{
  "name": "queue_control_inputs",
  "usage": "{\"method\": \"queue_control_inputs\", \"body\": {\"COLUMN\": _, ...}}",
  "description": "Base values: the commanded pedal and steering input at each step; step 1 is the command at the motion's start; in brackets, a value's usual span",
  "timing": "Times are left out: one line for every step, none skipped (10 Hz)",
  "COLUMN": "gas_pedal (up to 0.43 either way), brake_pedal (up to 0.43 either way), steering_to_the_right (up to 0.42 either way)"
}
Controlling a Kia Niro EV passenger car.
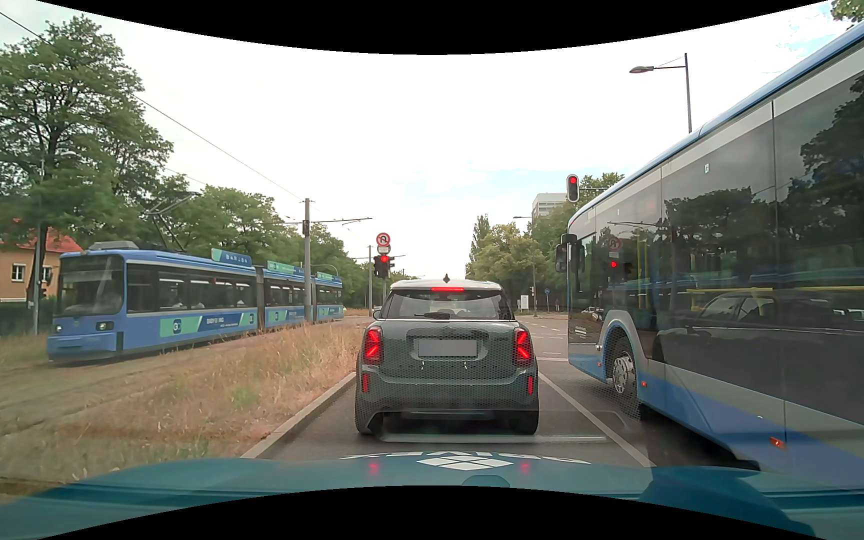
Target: Follow the waypoints while adhering to traffic rules and regulations
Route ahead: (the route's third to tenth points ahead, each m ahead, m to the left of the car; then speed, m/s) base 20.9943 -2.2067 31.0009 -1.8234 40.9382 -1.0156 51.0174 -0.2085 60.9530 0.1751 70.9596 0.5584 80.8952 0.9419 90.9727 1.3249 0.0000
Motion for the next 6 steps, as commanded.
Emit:
{"method": "queue_control_inputs", "body": {"gas_pedal": 0.0, "brake_pedal": 0.232, "steering_to_the_right": -0.001}}
{"method": "queue_control_inputs", "body": {"gas_pedal": 0.0, "brake_pedal": 0.232, "steering_to_the_right": 0.0}}
{"method": "queue_control_inputs", "body": {"gas_pedal": 0.0, "brake_pedal": 0.232, "steering_to_the_right": 0.0}}
{"method": "queue_control_inputs", "body": {"gas_pedal": 0.0, "brake_pedal": 0.238, "steering_to_the_right": -0.001}}
{"method": "queue_control_inputs", "body": {"gas_pedal": 0.0, "brake_pedal": 0.238, "steering_to_the_right": 0.0}}
{"method": "queue_control_inputs", "body": {"gas_pedal": 0.0, "brake_pedal": 0.238, "steering_to_the_right": 0.0}}
